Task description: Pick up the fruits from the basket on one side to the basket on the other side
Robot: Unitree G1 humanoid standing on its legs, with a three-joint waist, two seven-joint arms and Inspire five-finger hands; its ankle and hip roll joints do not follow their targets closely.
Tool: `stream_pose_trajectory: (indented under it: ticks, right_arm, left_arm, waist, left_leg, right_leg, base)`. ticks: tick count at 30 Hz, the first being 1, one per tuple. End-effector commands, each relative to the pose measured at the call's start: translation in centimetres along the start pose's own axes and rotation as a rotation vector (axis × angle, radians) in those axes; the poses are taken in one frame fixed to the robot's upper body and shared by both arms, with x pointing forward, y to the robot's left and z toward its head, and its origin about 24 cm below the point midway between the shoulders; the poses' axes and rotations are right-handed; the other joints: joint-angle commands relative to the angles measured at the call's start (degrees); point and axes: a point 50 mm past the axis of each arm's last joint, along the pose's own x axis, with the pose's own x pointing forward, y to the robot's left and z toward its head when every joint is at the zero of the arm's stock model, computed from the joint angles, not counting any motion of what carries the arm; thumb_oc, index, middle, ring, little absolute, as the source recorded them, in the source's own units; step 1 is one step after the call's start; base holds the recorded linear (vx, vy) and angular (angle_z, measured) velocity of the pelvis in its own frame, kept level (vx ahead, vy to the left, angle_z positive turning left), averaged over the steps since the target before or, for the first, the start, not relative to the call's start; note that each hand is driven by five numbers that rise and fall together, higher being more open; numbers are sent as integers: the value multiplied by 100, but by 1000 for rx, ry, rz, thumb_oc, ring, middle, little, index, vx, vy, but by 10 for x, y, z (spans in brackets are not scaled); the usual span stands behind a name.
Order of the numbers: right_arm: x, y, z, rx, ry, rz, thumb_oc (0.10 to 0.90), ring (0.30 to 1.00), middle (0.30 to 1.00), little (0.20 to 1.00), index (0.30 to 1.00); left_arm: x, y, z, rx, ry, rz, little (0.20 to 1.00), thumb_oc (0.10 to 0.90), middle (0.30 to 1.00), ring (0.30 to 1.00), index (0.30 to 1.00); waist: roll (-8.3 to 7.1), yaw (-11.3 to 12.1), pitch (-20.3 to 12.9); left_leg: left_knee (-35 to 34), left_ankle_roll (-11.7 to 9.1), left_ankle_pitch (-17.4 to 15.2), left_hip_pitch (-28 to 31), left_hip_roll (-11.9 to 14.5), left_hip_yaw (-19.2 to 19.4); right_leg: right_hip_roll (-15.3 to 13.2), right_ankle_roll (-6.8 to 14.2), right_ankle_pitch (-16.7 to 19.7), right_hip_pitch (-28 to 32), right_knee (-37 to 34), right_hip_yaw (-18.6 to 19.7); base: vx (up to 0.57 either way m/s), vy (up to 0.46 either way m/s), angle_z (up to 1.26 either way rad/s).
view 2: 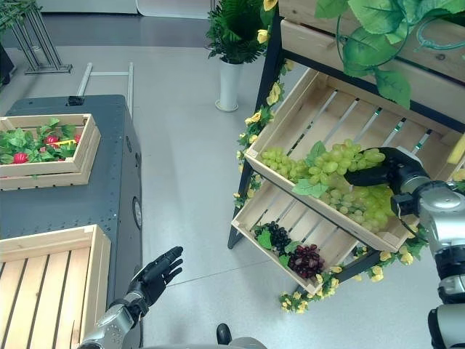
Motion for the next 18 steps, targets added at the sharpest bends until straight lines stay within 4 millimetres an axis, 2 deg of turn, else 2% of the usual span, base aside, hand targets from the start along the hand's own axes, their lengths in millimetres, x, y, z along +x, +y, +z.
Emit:
stream_pose_trajectory:
  ticks: [1, 10, 18]
  right_arm:
    - [2, -28, 51, 22, -184, -164, 800, 900, 900, 900, 900]
    - [-2, -29, 47, 51, -206, -170, 800, 900, 900, 900, 900]
    - [-7, -23, 49, -36, -232, -146, 800, 900, 900, 900, 900]
  left_arm:
    - [20, -34, 39, 97, -108, -191, 900, 800, 900, 900, 900]
    - [17, -37, 34, 102, -96, -241, 900, 800, 900, 900, 900]
    - [16, -37, 33, 103, -90, -246, 900, 800, 900, 900, 900]
  waist:
    - [-13, 172, -243]
    - [30, 113, -252]
    - [31, 20, -294]
  left_leg:
    - [54, 28, -514, -22, -129, -415]
    - [54, 26, -524, -13, -128, -363]
    - [54, 28, -533, -17, -118, -300]
  right_leg:
    - [151, 73, -192, 310, 13, -290]
    - [164, 64, -197, 298, 13, -219]
    - [182, 73, -198, 275, 13, -159]
  base:
    - [0, 0, 0]
    - [0, 0, 0]
    - [0, 0, 0]
